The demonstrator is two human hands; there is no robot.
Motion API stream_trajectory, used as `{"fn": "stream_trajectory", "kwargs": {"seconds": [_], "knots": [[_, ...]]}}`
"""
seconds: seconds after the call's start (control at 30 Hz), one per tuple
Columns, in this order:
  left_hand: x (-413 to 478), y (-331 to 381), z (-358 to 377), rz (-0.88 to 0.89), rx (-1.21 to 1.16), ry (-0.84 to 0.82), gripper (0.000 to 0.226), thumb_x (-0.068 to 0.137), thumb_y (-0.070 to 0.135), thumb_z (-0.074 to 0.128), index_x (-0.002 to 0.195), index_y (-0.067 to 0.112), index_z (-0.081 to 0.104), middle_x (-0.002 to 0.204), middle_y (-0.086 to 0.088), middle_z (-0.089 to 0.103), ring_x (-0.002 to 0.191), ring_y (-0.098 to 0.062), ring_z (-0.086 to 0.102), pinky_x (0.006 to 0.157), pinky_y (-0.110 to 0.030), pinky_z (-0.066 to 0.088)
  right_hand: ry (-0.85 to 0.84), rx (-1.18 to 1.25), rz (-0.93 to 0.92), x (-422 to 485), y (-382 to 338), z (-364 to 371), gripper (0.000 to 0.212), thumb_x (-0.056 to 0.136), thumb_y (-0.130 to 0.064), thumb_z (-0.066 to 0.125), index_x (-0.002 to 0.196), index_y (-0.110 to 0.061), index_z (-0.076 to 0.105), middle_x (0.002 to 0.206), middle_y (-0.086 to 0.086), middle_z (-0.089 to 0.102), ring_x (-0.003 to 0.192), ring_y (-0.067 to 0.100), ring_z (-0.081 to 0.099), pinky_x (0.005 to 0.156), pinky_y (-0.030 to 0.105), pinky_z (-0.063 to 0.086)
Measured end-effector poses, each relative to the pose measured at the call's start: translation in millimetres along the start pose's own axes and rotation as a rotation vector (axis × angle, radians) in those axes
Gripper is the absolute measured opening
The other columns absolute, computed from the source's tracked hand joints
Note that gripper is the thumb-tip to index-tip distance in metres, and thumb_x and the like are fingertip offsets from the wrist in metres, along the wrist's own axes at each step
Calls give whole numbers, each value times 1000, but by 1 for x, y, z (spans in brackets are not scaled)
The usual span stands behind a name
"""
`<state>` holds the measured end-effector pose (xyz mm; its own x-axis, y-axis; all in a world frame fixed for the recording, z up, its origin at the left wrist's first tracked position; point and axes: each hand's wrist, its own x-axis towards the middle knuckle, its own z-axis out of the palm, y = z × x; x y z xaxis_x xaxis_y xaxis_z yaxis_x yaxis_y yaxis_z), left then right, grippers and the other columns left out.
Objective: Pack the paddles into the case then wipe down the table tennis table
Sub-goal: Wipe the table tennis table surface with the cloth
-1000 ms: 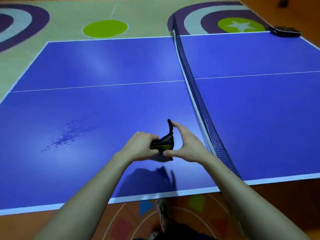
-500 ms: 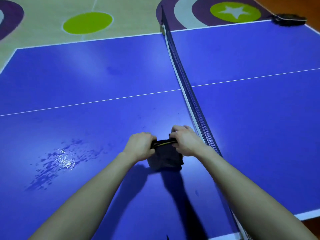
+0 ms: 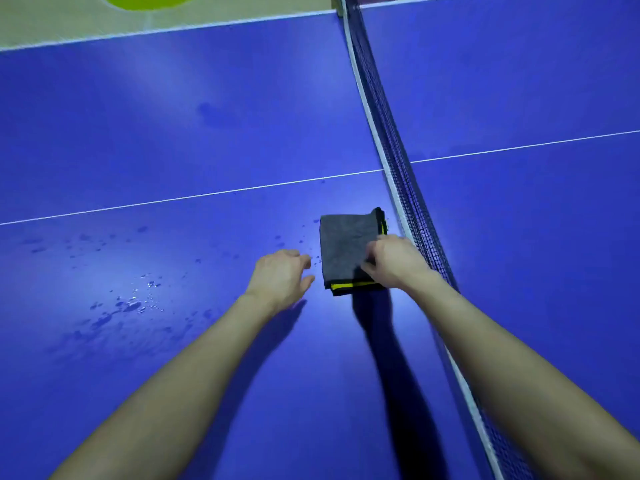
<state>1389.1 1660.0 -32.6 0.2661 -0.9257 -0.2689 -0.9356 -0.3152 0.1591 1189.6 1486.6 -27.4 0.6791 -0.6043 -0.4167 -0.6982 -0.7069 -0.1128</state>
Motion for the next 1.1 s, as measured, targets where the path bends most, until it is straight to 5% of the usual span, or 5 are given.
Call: {"fn": "stream_trajectory", "kwargs": {"seconds": [0.13, 0.27, 0.47, 0.77, 1.1], "knots": [[21, -34, 36, -116, 71, 104, 41, 106, 46, 52, 135, 20, 63, 131, -4, 61, 122, -31, 56, 98, -46, 46, 269, 144, 6, 59, -32, 38, 65, 108, -58, 49, 158, -16, 52, 168, 14, 43, 163, 34, 28, 133, 54, 22], [44, -47, 63, -192, 89, 231, 52, 108, 49, 42, 146, 15, 55, 148, -13, 55, 136, -34, 48, 111, -48, 39, 255, 20, 7, 64, -38, 85, 81, 108, -76, 20, 176, -32, 9, 184, 7, -1, 170, 23, -10, 135, 59, -3], [64, -41, 93, -263, -23, 326, 62, 111, 51, 35, 165, 20, 40, 172, -13, 32, 159, -34, 28, 129, -53, 22, 339, 6, 68, 81, 20, 78, 80, 107, -78, 23, 175, -37, 12, 184, 1, 2, 170, 20, -5, 136, 58, 2], [62, -43, 99, -280, -48, 477, 59, 107, 48, 47, 160, 23, 49, 170, -9, 38, 157, -32, 31, 130, -51, 22, 395, 10, 128, 225, 34, 12, 79, 105, -68, 17, 175, -31, 15, 184, 6, 5, 170, 24, -1, 136, 56, -6], [60, -38, 94, -287, -36, 487, 60, 109, 49, 40, 161, 21, 46, 170, -10, 36, 158, -32, 30, 130, -52, 21, 395, 28, -77, 22, 20, 99, 71, 111, -55, 36, 174, -27, 21, 183, 5, 7, 170, 21, 0, 136, 57, 8]]}}
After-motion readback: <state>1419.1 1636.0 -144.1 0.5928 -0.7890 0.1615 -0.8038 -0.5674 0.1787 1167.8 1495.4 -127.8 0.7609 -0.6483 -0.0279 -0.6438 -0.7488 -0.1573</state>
